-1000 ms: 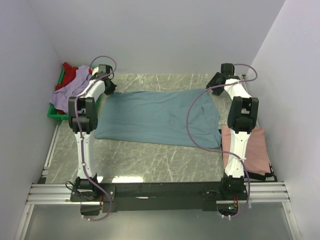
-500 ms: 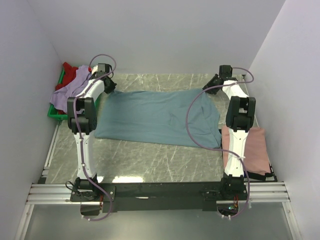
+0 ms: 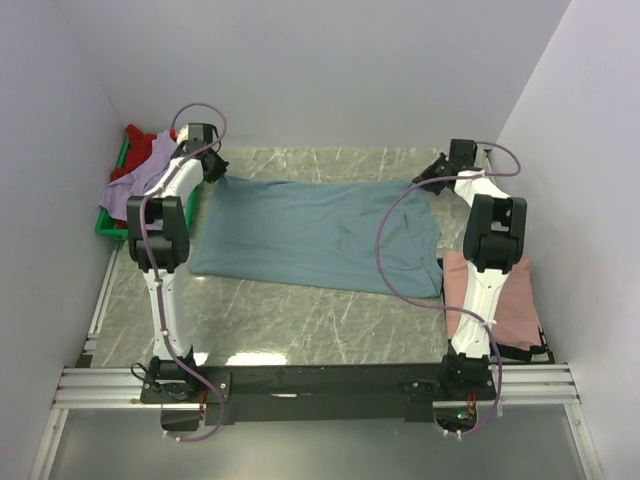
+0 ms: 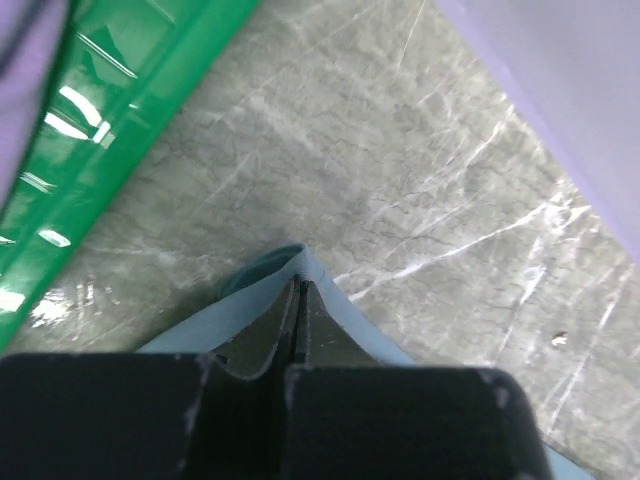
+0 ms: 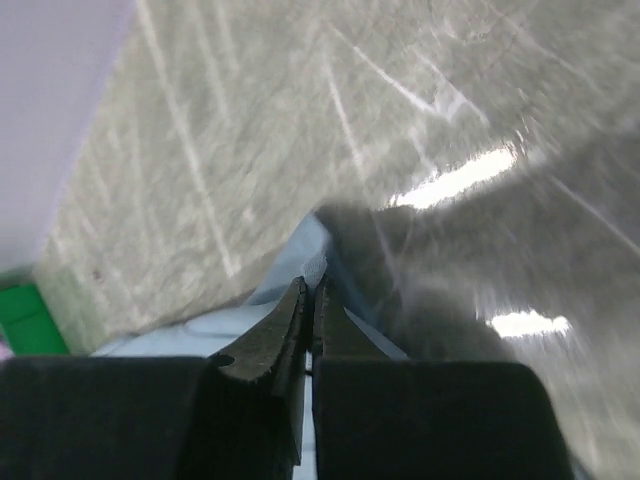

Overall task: Fold and stack the t-shirts
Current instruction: Fold the tshirt

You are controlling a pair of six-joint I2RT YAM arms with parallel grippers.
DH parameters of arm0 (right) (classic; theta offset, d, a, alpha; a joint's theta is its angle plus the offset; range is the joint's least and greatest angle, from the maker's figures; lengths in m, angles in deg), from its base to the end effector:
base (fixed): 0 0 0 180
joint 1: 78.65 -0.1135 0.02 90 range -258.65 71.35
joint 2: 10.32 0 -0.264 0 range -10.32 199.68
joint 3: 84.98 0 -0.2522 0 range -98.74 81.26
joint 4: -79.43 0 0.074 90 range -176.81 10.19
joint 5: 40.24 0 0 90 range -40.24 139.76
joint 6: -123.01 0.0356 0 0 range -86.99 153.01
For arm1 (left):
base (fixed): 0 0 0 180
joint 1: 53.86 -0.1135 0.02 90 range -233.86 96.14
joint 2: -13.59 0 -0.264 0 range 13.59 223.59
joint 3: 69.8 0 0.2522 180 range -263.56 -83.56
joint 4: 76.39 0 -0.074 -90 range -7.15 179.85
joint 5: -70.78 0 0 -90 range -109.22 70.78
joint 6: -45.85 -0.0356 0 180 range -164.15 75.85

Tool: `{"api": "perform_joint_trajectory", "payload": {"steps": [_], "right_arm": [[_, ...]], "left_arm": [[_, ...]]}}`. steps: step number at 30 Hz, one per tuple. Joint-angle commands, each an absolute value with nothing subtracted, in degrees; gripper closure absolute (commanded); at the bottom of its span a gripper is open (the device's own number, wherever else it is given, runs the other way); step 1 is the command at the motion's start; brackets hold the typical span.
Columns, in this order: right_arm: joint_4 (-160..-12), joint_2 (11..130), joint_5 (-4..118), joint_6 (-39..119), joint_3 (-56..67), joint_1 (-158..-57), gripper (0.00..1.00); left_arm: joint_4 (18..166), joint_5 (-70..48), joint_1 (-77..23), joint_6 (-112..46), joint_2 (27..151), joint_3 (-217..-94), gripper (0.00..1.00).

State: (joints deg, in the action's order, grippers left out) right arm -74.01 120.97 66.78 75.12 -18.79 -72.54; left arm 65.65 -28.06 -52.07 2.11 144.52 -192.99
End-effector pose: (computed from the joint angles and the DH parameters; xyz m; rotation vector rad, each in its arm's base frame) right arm 0.5106 -0.0442 0.1610 0.8369 2.2407 0.6525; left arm 0.5190 -0.0107 0.2009 -0.9644 2.1624 -0.2251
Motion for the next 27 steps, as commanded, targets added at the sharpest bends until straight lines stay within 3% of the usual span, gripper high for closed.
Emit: {"api": "perform_joint_trajectory", "payload": {"steps": [1,11,27], "right_arm": [[-81.7,112.6,67.1,73.5,-15.3,-71.0,1.00],[-83.7,105.7,67.4,71.0,-8.6,-70.5,1.00],[-91.1,91.9,66.6,72.2,12.4,-70.7,1.00]], "left_arm": [[69.2,-26.8,-53.2,3.0,138.7,-191.8,1.00],[71.9,-25.0,-55.1,3.8,135.1,-186.9,1.00],[76.8,-23.2,-56.4,4.9,128.7,-174.6,1.00]]}}
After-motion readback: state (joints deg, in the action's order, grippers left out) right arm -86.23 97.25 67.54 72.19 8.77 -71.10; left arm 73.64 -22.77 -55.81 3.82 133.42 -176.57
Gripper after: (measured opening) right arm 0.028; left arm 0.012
